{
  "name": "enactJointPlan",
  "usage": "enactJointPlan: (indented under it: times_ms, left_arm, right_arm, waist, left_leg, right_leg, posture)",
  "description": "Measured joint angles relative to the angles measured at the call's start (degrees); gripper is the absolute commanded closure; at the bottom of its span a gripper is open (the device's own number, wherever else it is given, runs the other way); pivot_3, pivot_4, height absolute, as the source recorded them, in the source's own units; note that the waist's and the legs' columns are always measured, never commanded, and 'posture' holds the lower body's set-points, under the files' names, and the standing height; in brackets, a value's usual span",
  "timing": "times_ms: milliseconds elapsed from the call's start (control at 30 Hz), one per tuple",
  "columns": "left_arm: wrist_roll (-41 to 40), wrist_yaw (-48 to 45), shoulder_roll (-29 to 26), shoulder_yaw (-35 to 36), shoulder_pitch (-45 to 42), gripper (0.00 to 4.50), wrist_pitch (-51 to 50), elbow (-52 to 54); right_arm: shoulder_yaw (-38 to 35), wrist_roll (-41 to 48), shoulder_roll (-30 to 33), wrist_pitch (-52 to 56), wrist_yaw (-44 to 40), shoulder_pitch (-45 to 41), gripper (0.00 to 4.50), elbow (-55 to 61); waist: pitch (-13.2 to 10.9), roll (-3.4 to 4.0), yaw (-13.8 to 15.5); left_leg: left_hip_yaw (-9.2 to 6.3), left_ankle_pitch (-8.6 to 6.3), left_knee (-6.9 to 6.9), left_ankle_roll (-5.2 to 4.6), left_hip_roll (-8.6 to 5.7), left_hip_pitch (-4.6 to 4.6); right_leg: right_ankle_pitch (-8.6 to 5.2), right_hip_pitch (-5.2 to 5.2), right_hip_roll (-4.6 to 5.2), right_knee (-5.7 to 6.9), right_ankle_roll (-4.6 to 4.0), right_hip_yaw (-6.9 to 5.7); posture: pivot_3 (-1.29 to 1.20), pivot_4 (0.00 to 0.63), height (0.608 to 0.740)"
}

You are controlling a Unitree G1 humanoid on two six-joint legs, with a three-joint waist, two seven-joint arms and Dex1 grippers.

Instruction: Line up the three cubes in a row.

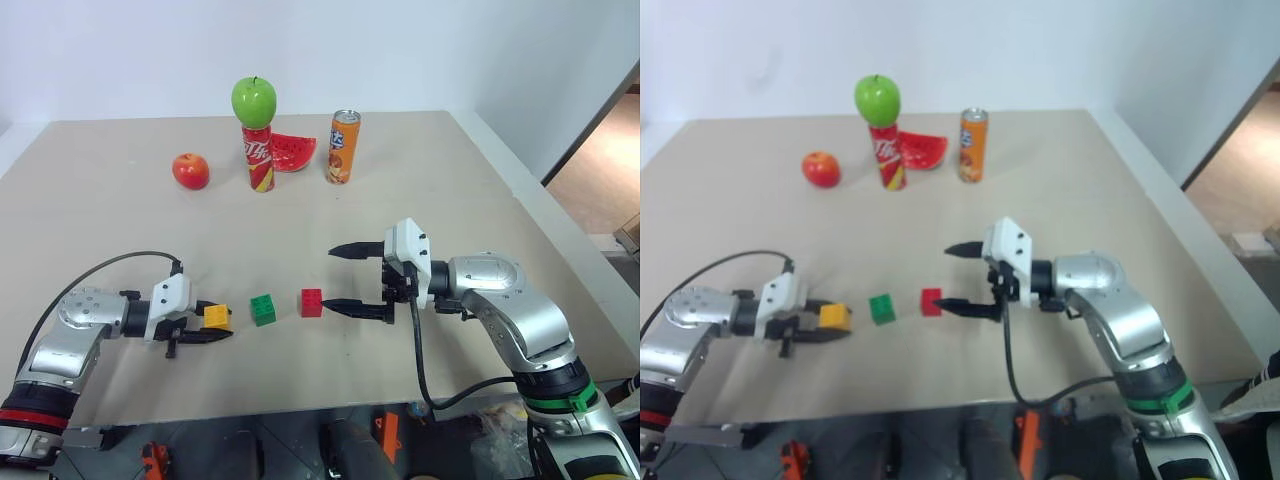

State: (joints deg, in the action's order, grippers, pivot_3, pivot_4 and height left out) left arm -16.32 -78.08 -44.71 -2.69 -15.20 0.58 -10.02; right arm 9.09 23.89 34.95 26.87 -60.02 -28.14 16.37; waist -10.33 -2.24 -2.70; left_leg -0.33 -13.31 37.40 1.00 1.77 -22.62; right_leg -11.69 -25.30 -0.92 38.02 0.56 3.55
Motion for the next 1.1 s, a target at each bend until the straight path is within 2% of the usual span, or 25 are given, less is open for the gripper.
enactJointPlan:
  times_ms: [633,700,900,1100]
  left_arm:
    - [0.27,0.18,-0.05,0.06,0.79,3.15,2.73,-0.24]
    - [0.65,-0.27,0.00,-0.49,-0.10,2.10,2.96,-0.86]
    - [2.32,-0.99,0.05,-1.21,-3.83,0.06,4.83,-4.28]
    - [2.29,-2.55,-0.51,-1.32,-4.40,0.02,5.06,-4.23]
  right_arm:
    - [0.01,-0.60,0.01,-0.54,-1.39,-1.00,0.00,-0.88]
    - [0.01,-0.60,0.03,-0.53,-1.34,-1.00,0.00,-0.87]
    - [0.01,-0.62,0.23,-0.51,-1.11,-0.98,0.00,-0.83]
    - [0.01,-0.61,0.47,-0.48,-1.03,-0.71,0.00,-0.81]
  waist:
    - [0.00,0.00,0.04]
    - [0.00,0.00,0.09]
    - [0.00,0.00,0.09]
    - [0.00,0.00,0.04]
  left_leg:
    - [0.00,0.00,0.00,0.00,-0.03,0.01]
    - [-0.01,0.00,0.00,0.00,-0.05,0.01]
    - [0.01,0.00,0.01,0.00,-0.05,0.00]
    - [0.00,-0.09,0.00,-0.14,-0.02,-0.03]
  right_leg:
    - [0.00,0.02,0.05,0.00,0.00,-0.01]
    - [-0.01,0.03,0.05,0.00,0.00,-0.02]
    - [0.02,0.03,0.06,0.00,0.06,0.00]
    - [-0.06,0.00,0.03,0.00,0.06,-0.01]
  posture:
    - [0.00,0.150,0.740]
    - [0.00,0.150,0.740]
    - [0.00,0.150,0.740]
    - [0.00,0.150,0.740]
